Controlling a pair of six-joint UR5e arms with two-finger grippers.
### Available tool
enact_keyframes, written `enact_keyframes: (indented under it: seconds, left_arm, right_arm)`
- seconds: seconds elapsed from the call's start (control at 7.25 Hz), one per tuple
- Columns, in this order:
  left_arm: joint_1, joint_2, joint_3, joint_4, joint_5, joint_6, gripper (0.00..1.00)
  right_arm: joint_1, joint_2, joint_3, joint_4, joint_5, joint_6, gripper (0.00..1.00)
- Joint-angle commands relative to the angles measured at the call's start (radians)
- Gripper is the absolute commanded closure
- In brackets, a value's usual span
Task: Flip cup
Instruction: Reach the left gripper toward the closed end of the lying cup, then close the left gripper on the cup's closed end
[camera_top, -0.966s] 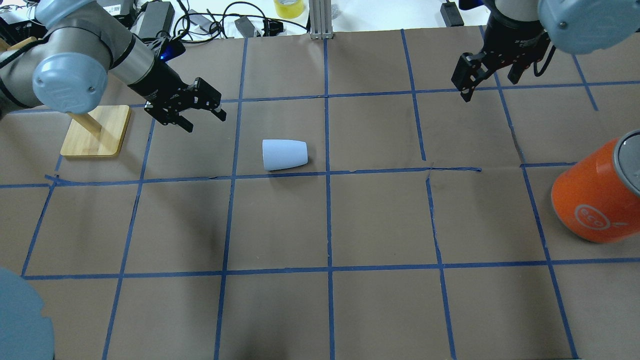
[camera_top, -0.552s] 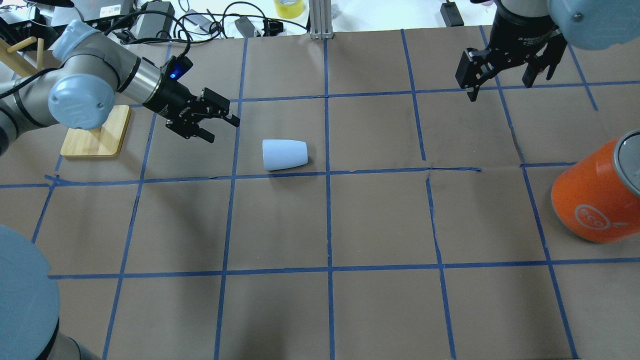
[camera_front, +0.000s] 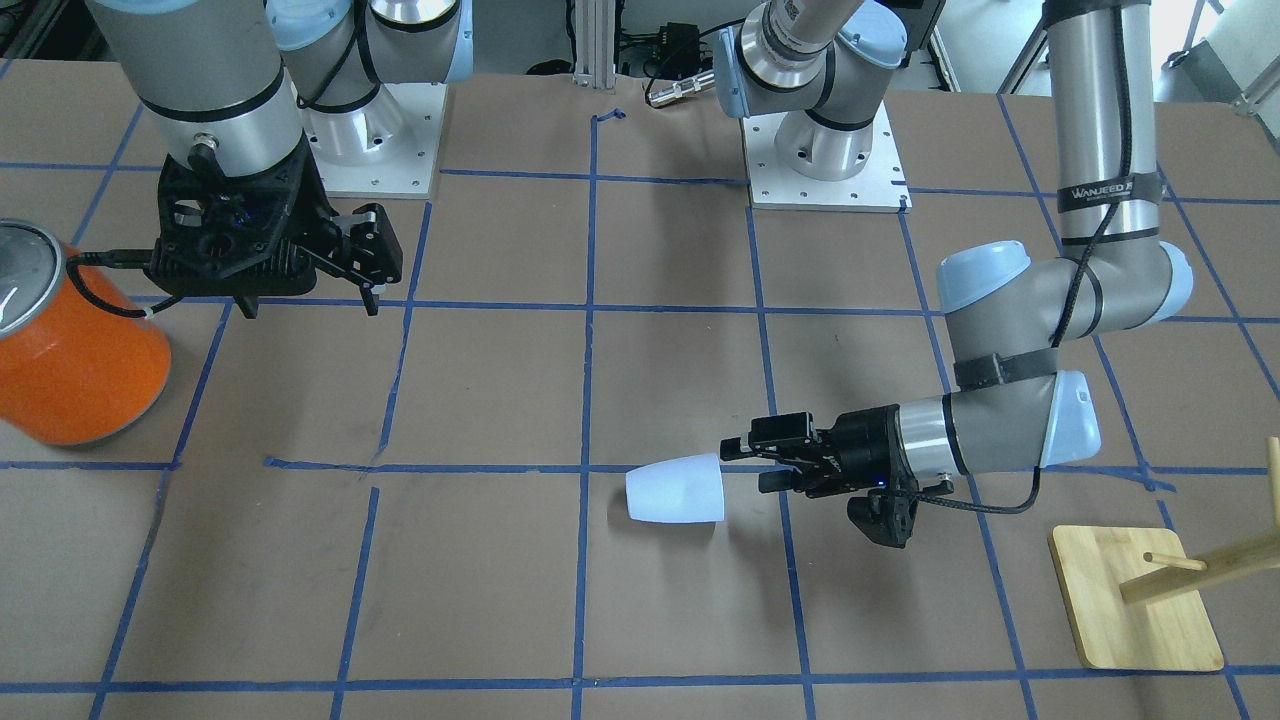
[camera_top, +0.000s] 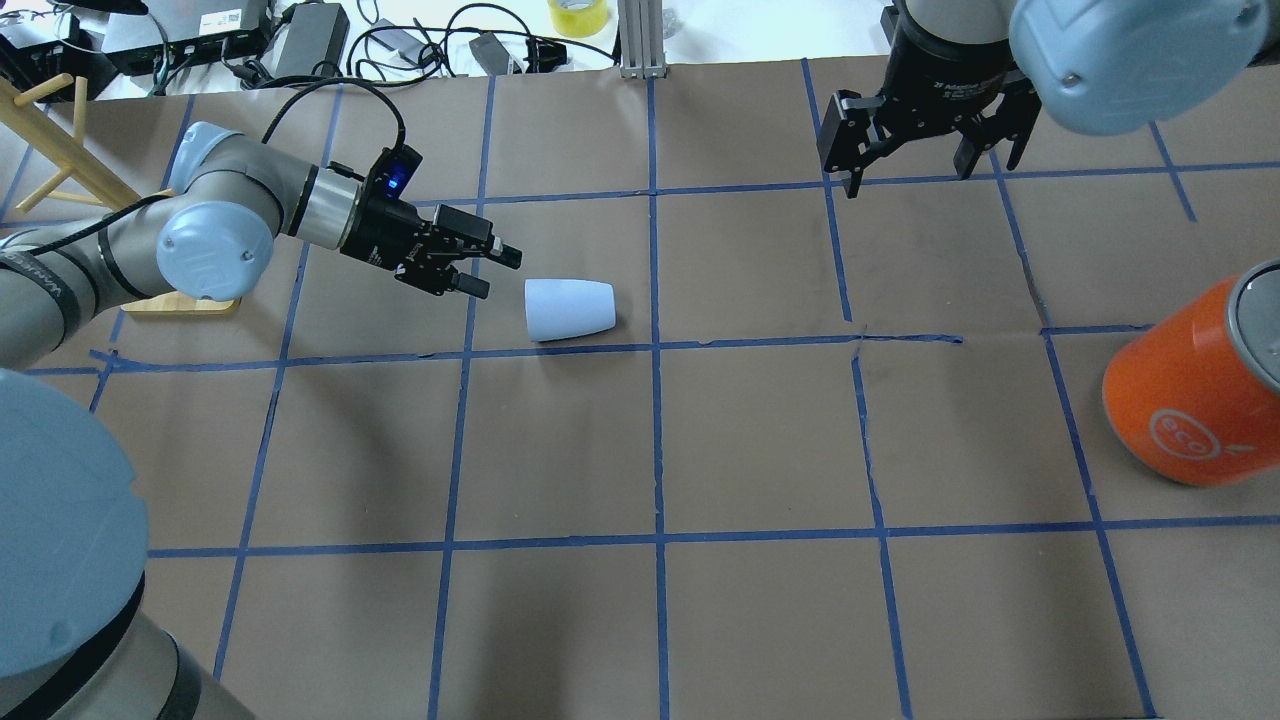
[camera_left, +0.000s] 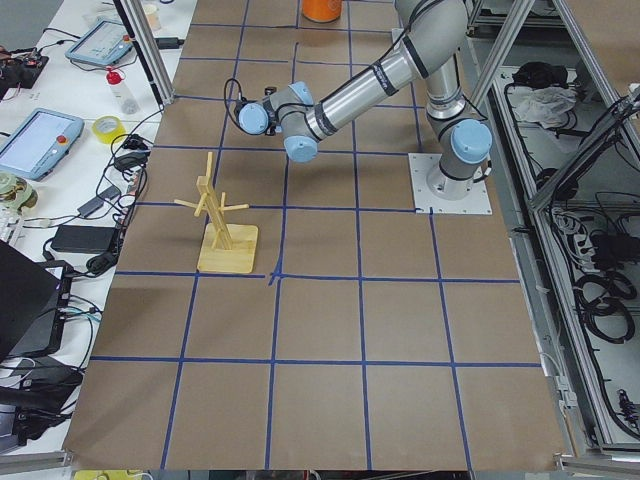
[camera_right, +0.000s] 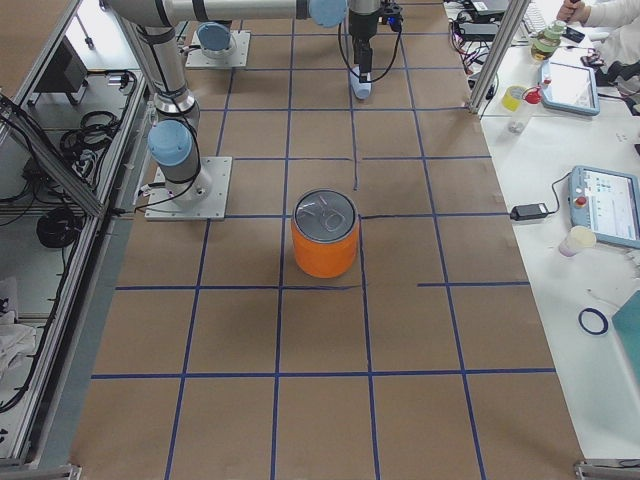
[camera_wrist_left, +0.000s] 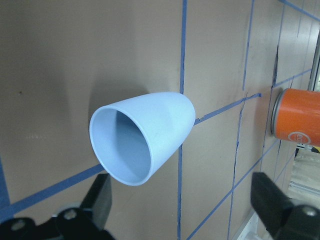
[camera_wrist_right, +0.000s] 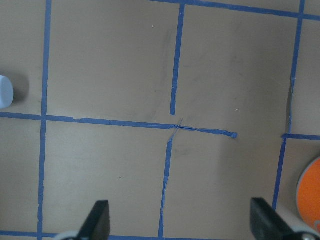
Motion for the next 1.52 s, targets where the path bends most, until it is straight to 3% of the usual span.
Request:
enact_keyframes:
  seconds: [0.0,0.14,0.41,0.55,0.69,0.83,1.1,1.38]
  left_arm:
    - [-0.003,-0.063,-0.031,0.024,-0.164,0.055,0.00]
    - [-0.005,-0.087,-0.039,0.024,-0.232,0.057,0.00]
    - [-0.026,-0.106,-0.041,0.039,-0.259,0.055,0.00]
    - [-0.028,-0.112,-0.042,0.041,-0.293,0.057,0.09]
    - [-0.028,-0.113,-0.044,0.039,-0.294,0.054,0.72]
    - [-0.028,-0.113,-0.042,0.039,-0.294,0.051,1.00]
    - [-0.028,-0.106,-0.042,0.039,-0.288,0.014,1.00]
    - [-0.028,-0.100,-0.042,0.038,-0.291,0.008,1.00]
  right_arm:
    - [-0.017,0.000,-0.009,-0.012,0.002,0.001,0.00]
    - [-0.038,-0.003,-0.009,-0.013,0.003,-0.002,0.00]
    - [-0.067,-0.006,-0.004,0.000,-0.001,-0.007,0.00]
    - [-0.089,-0.006,-0.006,0.002,0.000,-0.008,0.00]
    - [-0.100,-0.024,-0.006,0.003,-0.001,-0.008,0.00]
    - [-0.101,-0.059,0.003,0.003,-0.003,-0.008,0.00]
    - [-0.100,-0.073,0.005,0.139,0.000,-0.010,0.00]
    - [-0.094,-0.085,0.004,0.157,0.014,-0.013,0.00]
